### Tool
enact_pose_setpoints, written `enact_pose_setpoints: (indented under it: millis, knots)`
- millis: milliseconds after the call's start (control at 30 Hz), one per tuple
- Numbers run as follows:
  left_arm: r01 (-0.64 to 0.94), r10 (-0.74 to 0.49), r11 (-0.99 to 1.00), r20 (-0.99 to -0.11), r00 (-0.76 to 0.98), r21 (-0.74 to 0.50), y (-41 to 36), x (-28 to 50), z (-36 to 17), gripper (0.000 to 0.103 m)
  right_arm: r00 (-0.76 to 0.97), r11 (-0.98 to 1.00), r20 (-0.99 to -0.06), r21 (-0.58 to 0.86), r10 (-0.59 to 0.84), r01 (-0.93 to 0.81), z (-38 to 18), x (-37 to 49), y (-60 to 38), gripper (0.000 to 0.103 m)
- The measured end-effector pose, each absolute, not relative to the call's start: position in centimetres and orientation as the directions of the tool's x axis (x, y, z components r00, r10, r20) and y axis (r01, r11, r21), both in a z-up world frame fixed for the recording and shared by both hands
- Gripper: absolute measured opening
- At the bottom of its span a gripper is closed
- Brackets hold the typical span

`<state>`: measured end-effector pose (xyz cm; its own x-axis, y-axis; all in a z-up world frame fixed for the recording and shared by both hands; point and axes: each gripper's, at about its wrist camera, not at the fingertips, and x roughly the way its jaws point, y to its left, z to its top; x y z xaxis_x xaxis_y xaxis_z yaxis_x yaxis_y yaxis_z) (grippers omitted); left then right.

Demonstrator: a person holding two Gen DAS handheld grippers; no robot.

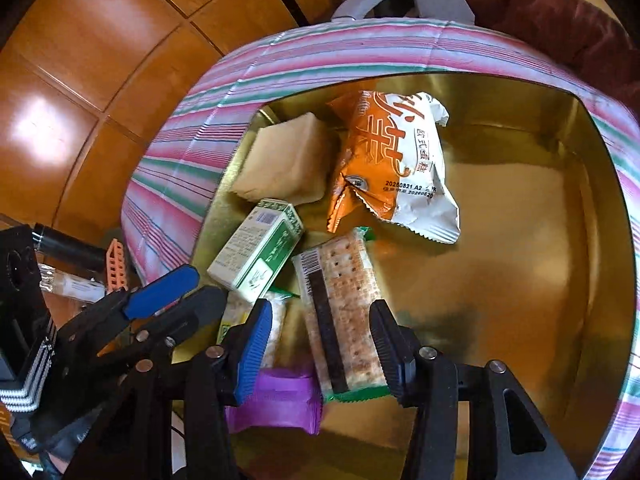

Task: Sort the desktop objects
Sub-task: 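Carry both items to the gold tray and release them inside, then move both tools back over the remaining pile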

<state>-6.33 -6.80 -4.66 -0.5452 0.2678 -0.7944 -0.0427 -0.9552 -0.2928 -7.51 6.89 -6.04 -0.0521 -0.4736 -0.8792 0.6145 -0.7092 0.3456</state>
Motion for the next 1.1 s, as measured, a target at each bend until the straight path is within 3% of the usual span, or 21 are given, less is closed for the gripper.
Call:
enact_pose_setpoints:
  millis: [100,233,367,467,567,733,1100]
  knots:
    - [-0.012,0.244,-0.957,-0.781,-0.574,-0.290,-7.3,-5.3,-4.1,0.049,-0.087,-0.704,-0.877,0.317,-0.473,0.636,-5.4,-6.7,7.3,0.061]
    - [0.009,0.207,-0.964,-0.773,-0.600,-0.266,-7.2,-4.3,-3.4,0.050,-0.211,-0.694,-0.867,0.193,-0.452,0.694,-3.8,-4.7,8.2,0.074]
    - [0.015,0.178,-0.970,-0.755,-0.631,-0.241,-6.8,-3.3,-2.4,0.051,-0.343,-0.693,-0.826,0.078,-0.448,0.717,-2.4,-2.9,9.1,0.081]
    - [0.001,0.166,-0.976,-0.740,-0.651,-0.220,-6.1,-2.6,-1.5,0.053,-0.439,-0.699,-0.774,0.006,-0.456,0.715,-1.1,-1.7,10.5,0.092]
    - [-0.027,0.163,-0.981,-0.728,-0.666,-0.194,-4.9,-2.1,-0.8,0.056,-0.468,-0.717,-0.746,0.020,-0.475,0.697,-0.4,-1.7,12.0,0.094]
    - [-0.062,0.151,-0.987,-0.707,-0.690,-0.150,-3.1,-1.4,0.1,0.070,-0.461,-0.737,-0.730,0.086,-0.504,0.670,0.3,-2.0,14.1,0.095]
    - [-0.017,0.036,-0.999,-0.641,-0.766,-0.037,-1.0,0.3,1.8,0.071,-0.540,-0.796,-0.700,0.070,-0.469,0.601,0.6,-1.1,19.3,0.096]
